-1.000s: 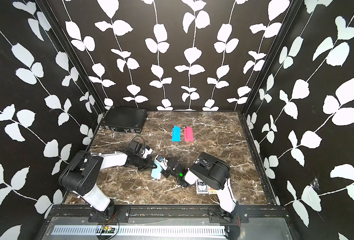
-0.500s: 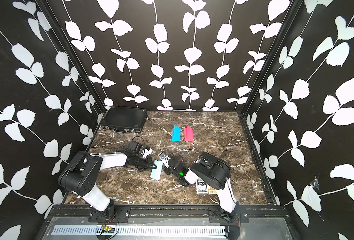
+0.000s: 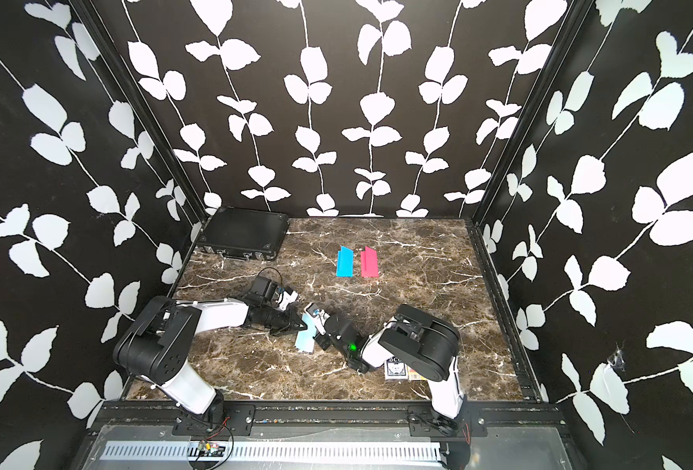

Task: Fold the square paper along the opposite sides
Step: Smooth out the paper at the center of the board.

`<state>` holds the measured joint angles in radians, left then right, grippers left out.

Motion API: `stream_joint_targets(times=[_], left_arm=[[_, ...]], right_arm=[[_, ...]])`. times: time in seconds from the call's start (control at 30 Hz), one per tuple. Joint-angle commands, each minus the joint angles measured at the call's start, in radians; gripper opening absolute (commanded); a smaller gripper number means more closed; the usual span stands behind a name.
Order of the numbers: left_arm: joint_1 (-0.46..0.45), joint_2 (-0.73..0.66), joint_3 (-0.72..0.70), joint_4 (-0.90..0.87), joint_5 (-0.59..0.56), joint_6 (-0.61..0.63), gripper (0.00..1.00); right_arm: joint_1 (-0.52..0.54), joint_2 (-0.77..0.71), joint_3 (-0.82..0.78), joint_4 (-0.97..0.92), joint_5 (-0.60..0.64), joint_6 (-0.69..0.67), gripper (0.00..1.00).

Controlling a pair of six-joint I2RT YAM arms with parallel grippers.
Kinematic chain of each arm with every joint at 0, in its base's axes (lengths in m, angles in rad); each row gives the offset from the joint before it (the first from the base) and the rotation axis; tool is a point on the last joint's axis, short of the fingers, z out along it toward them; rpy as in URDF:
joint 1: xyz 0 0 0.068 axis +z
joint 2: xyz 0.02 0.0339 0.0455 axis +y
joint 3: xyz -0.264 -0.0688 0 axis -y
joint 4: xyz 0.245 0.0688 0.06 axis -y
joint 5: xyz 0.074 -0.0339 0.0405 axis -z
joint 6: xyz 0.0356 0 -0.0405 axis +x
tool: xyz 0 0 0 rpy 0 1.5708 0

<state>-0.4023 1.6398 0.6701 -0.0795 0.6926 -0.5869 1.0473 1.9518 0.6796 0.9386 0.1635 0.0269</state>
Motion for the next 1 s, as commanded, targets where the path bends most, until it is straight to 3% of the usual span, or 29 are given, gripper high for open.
stream_joint_targets(times=[0.0,0.33,0.87,0.97], left_arm=[[0.003,-0.028,-0.032,0.049,-0.030,-0.050,0.00],[0.004,-0.036,-0.070,0.090,-0.041,-0.069,0.00],[0.004,-0.057,-0.087,0.095,-0.067,-0.076,0.00],[0.005,-0.046,-0.102,0.157,-0.065,-0.121,0.00]], right_arm=[[0.021,0.055,0.055,0.048,0.011,-0.009,0.00],[0.027,0.068,-0.055,-0.017,0.101,0.054,0.00],[0.024,0.024,-0.111,-0.113,0.197,0.011,0.00],[0.020,0.020,-0.112,-0.113,0.191,0.007,0.00]])
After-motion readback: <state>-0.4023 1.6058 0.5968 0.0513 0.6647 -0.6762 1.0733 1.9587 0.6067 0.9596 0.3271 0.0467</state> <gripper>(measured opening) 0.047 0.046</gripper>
